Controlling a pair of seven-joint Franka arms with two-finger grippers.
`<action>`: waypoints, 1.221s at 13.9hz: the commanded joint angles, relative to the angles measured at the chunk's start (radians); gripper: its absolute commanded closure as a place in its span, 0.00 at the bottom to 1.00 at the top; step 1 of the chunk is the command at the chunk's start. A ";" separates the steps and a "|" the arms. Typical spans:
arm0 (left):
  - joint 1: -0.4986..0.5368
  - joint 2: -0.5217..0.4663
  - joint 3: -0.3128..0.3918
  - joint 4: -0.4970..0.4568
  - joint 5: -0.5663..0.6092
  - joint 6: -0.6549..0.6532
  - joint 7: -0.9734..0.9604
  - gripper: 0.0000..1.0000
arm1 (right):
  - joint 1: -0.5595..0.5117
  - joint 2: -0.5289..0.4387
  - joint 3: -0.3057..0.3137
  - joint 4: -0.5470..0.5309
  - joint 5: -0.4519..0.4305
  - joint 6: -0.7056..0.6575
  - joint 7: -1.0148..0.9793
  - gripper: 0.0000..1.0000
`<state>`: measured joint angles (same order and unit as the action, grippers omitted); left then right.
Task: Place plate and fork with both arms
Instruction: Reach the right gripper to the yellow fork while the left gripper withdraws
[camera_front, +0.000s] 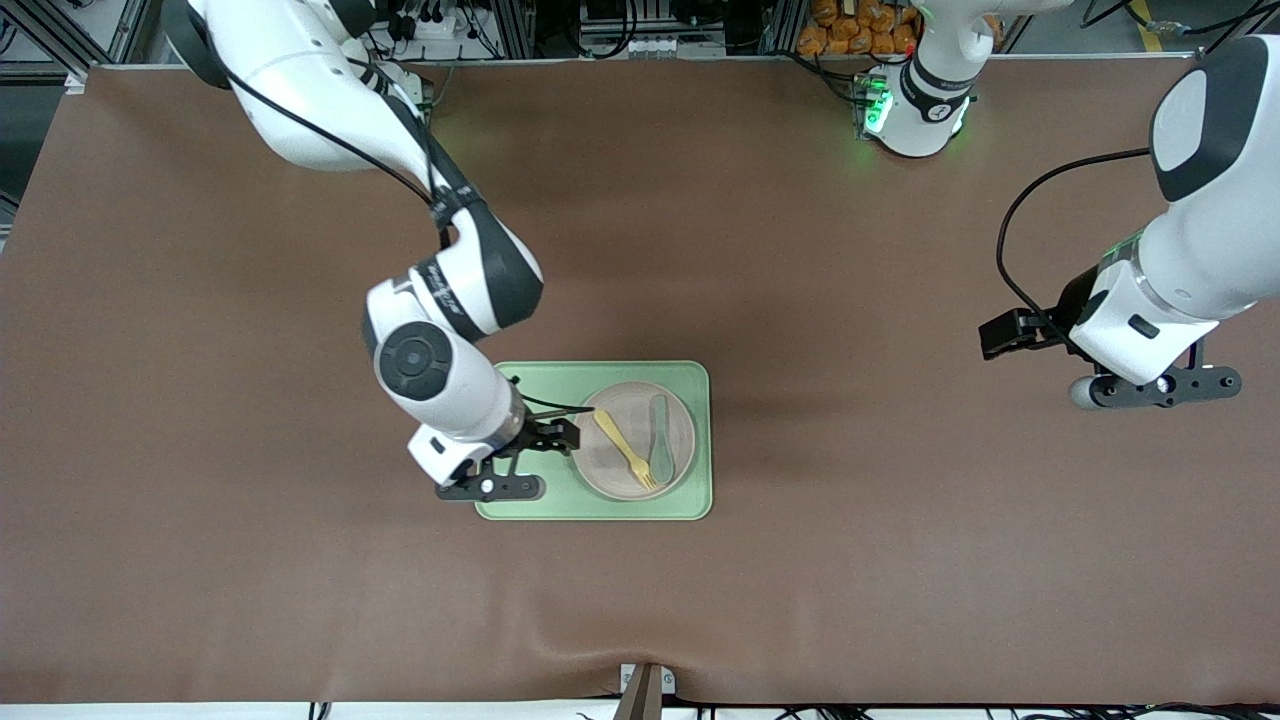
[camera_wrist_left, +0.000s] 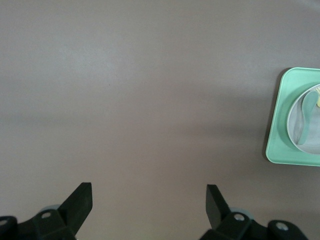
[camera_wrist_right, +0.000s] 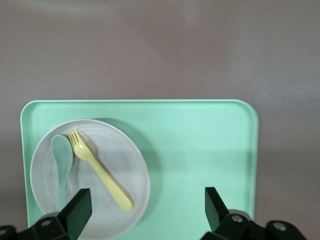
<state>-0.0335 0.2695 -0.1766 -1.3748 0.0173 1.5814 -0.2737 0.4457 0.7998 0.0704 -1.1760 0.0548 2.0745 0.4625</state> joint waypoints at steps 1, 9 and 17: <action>0.009 -0.035 -0.007 -0.038 0.020 -0.006 0.015 0.00 | 0.050 0.088 -0.011 0.087 -0.021 0.032 0.030 0.00; 0.010 -0.050 -0.007 -0.043 0.015 0.002 0.018 0.00 | 0.156 0.193 -0.043 0.153 -0.150 0.053 -0.072 0.03; 0.053 -0.087 -0.015 -0.050 0.006 0.005 0.065 0.00 | 0.162 0.200 -0.038 0.150 -0.141 0.085 -0.293 0.09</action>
<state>-0.0152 0.2325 -0.1795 -1.3898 0.0172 1.5821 -0.2606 0.6114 0.9752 0.0345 -1.0636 -0.0800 2.1563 0.2309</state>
